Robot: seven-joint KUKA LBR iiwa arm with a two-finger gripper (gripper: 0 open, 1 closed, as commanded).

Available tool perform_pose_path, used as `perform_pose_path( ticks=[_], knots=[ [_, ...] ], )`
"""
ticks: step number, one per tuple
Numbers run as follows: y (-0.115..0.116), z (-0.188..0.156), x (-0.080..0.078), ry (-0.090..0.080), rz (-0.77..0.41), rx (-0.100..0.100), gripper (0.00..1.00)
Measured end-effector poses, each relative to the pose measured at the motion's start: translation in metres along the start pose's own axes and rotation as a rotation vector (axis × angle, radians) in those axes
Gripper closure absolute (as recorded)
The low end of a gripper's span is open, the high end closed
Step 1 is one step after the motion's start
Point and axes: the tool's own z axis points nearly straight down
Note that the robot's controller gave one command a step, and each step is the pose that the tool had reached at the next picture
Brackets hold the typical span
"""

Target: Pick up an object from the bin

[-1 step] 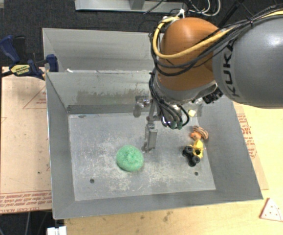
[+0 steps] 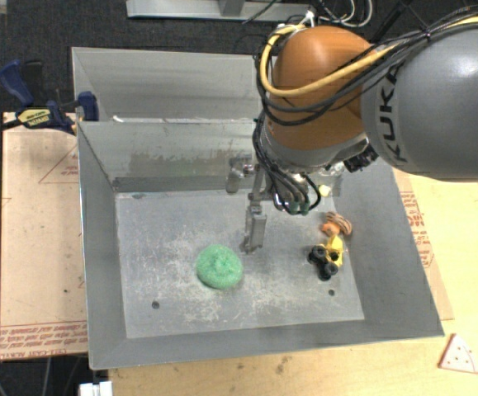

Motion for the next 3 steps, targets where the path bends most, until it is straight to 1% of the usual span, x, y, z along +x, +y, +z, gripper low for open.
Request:
perform_pose_path(
  ticks=[1, 2, 3],
  knots=[
    [-0.006, 0.034, -0.003, -0.006, -0.076, 0.0, 0.0],
    [-0.014, 0.102, 0.002, -0.004, -0.197, 0.001, 0.0],
    [-0.014, 0.135, -0.013, 0.0, -0.17, 0.0, 0.0]
  ],
)
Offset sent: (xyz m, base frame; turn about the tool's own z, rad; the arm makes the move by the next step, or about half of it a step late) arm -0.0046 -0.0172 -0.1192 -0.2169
